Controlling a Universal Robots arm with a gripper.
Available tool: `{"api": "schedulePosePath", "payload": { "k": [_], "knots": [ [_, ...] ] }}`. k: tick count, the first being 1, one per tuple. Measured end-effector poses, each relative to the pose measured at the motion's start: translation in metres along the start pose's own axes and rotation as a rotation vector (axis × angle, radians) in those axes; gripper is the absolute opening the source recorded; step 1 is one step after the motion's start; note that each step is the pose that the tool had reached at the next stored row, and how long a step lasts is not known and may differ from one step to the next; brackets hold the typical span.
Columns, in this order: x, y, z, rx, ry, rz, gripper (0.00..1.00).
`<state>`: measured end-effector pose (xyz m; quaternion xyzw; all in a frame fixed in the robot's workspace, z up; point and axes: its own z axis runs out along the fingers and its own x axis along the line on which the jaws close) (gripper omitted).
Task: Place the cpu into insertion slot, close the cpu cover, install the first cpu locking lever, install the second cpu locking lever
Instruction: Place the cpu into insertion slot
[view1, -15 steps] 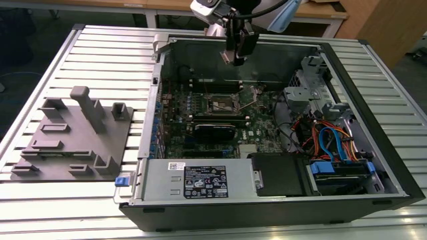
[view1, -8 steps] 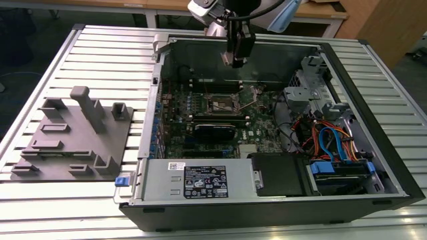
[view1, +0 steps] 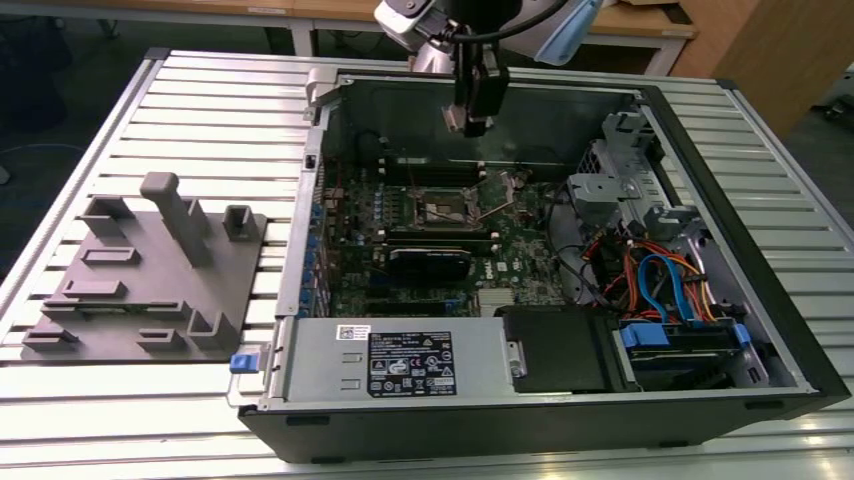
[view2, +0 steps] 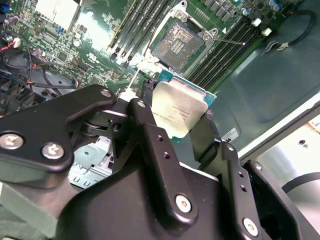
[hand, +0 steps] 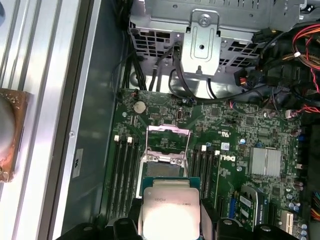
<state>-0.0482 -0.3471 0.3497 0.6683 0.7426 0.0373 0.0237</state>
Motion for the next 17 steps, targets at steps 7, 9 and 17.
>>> {"api": "schedulePosePath", "payload": {
  "k": [7, 9, 17],
  "knots": [
    [0.0000, -0.0001, 0.0012, 0.0003, -0.0022, 0.002, 0.54],
    [0.0000, -0.0001, 0.0012, 0.0002, -0.0022, 0.003, 0.54],
    [-0.0001, -0.0002, 0.0024, 0.0002, -0.0023, 0.003, 0.54]
  ]
}}
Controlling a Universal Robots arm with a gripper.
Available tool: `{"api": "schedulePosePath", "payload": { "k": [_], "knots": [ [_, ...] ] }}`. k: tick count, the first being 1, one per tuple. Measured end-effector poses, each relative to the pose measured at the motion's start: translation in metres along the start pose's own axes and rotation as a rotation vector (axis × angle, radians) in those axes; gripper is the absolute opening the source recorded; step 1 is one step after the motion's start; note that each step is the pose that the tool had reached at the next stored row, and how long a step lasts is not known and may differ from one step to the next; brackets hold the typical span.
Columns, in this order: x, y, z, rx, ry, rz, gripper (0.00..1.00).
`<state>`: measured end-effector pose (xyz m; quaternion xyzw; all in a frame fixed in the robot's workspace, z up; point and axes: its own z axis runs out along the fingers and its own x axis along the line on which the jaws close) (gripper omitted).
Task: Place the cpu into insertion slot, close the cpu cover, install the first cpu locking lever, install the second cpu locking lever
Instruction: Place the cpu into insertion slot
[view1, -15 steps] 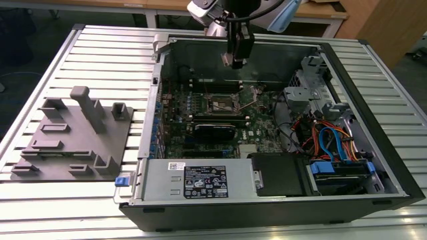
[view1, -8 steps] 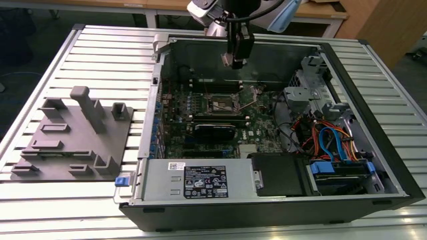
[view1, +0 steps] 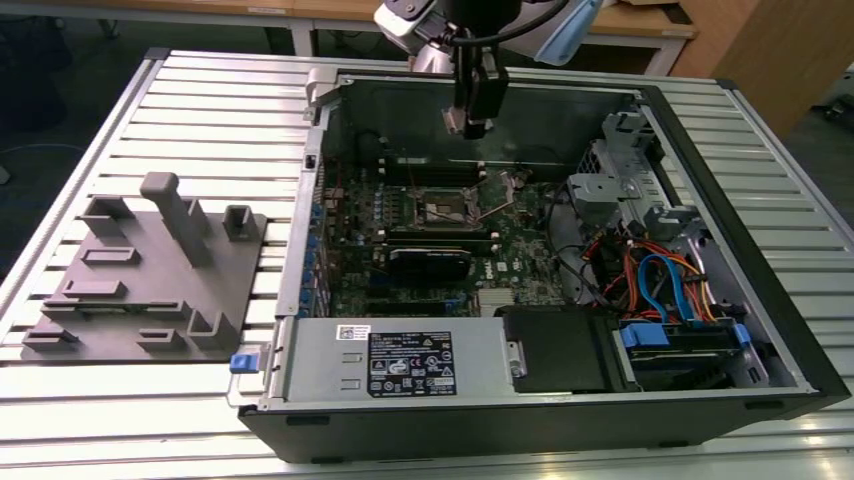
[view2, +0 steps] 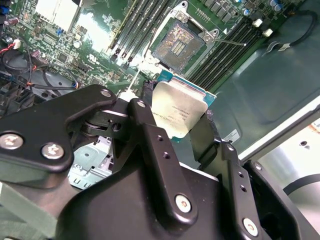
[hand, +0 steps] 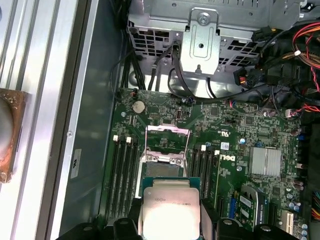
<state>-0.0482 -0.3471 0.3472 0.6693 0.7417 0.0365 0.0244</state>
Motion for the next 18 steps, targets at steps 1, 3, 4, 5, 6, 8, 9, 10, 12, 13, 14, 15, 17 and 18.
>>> {"api": "schedulePosePath", "payload": {
  "k": [1, 3, 4, 5, 6, 8, 9, 10, 12, 13, 14, 15, 17, 18],
  "knots": [
    [0.0000, 0.0000, 0.0003, 0.0000, 0.0000, 0.000, 0.54],
    [0.0000, -0.0001, 0.0011, 0.0000, 0.0000, 0.000, 0.54],
    [0.0000, -0.0001, 0.0014, 0.0000, 0.0000, 0.000, 0.54],
    [0.0000, -0.0001, 0.0016, 0.0001, -0.0002, 0.000, 0.54],
    [0.0000, -0.0002, 0.0018, 0.0001, -0.0001, 0.000, 0.54],
    [0.0000, -0.0002, 0.0025, 0.0001, 0.0000, 0.000, 0.54],
    [0.0000, -0.0003, 0.0029, 0.0000, 0.0000, 0.000, 0.54],
    [0.0000, -0.0003, 0.0031, 0.0000, 0.0000, 0.000, 0.54],
    [0.0000, -0.0003, 0.0035, 0.0000, 0.0000, 0.000, 0.54],
    [0.0000, -0.0003, 0.0038, 0.0000, 0.0001, 0.000, 0.54],
    [0.0000, -0.0003, 0.0040, 0.0000, 0.0000, 0.000, 0.54],
    [0.0000, -0.0004, 0.0042, 0.0000, 0.0001, 0.000, 0.54],
    [-0.0001, -0.0004, 0.0047, 0.0000, 0.0000, 0.000, 0.54],
    [-0.0001, -0.0004, 0.0050, 0.0001, 0.0000, 0.000, 0.54]
  ]
}}
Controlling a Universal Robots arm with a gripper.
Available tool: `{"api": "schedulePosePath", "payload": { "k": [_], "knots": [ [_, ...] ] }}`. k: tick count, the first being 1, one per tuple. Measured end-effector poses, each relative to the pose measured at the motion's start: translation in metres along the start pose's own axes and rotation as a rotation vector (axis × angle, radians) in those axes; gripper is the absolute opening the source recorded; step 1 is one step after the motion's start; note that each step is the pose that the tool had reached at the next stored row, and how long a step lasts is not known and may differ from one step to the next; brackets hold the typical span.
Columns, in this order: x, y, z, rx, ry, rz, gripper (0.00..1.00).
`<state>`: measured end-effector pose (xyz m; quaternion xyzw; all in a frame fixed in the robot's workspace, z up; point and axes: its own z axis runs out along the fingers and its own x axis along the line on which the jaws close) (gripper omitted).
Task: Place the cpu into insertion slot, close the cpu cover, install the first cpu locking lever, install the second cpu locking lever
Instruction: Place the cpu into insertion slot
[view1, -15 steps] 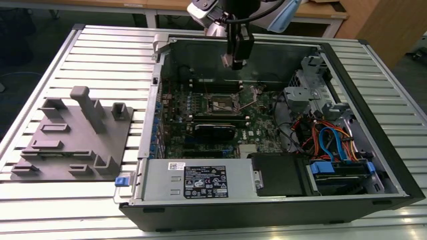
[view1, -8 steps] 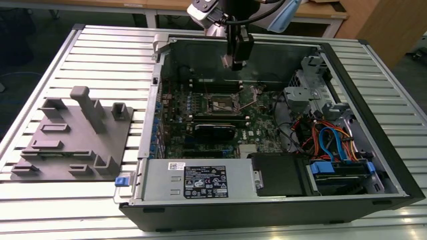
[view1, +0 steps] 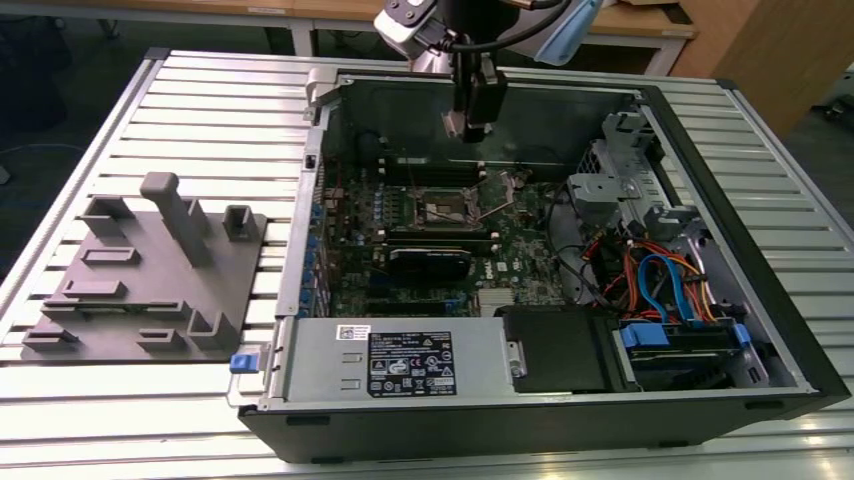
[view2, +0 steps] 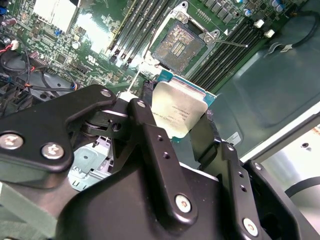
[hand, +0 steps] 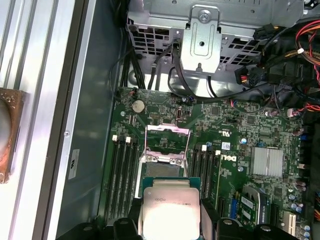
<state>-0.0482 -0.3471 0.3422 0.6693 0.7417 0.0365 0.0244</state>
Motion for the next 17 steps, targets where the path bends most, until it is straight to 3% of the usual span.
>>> {"api": "schedulePosePath", "payload": {
  "k": [17],
  "knots": [
    [-0.0001, -0.0003, 0.0039, 0.0000, -0.0001, 0.000, 0.54]
  ]
}}
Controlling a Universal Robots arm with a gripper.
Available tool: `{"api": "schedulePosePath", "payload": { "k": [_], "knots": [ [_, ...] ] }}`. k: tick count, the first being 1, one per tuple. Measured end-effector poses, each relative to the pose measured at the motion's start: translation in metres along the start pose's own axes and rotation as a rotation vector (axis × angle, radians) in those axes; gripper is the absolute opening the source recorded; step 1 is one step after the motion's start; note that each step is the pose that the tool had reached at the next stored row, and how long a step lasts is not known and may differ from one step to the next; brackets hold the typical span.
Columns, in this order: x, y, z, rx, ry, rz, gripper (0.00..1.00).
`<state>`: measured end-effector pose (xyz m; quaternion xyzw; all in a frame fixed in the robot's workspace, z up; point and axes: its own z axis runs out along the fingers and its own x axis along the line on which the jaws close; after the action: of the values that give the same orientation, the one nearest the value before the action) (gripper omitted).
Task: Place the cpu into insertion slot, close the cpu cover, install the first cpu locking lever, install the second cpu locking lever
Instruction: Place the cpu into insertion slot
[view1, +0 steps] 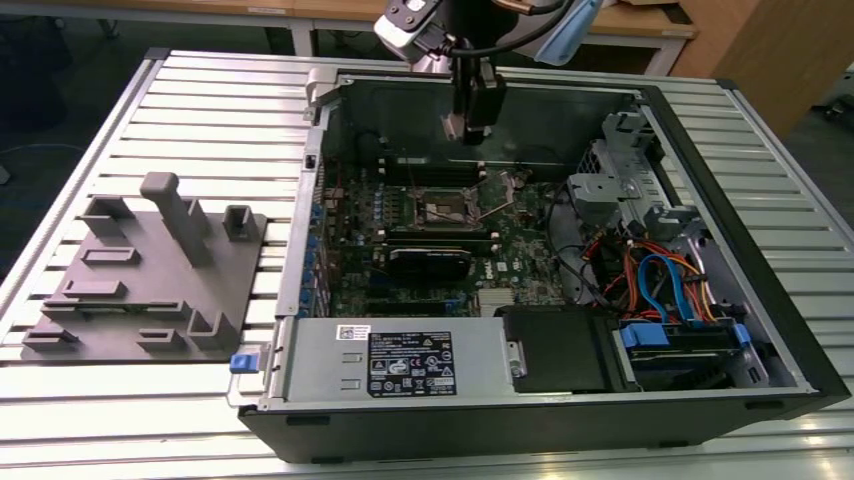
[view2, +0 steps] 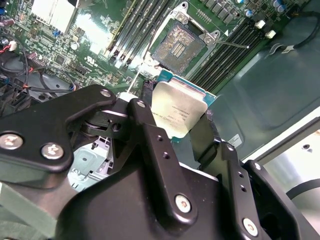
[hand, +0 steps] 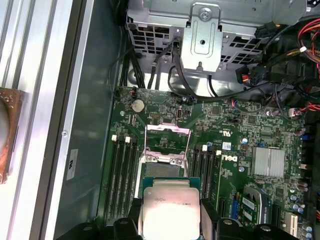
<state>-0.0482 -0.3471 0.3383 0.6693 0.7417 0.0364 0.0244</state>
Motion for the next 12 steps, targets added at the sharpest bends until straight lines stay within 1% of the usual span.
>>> {"api": "schedulePosePath", "payload": {
  "k": [12],
  "knots": [
    [0.0000, -0.0002, 0.0018, 0.0000, 0.0000, 0.001, 0.54]
  ]
}}
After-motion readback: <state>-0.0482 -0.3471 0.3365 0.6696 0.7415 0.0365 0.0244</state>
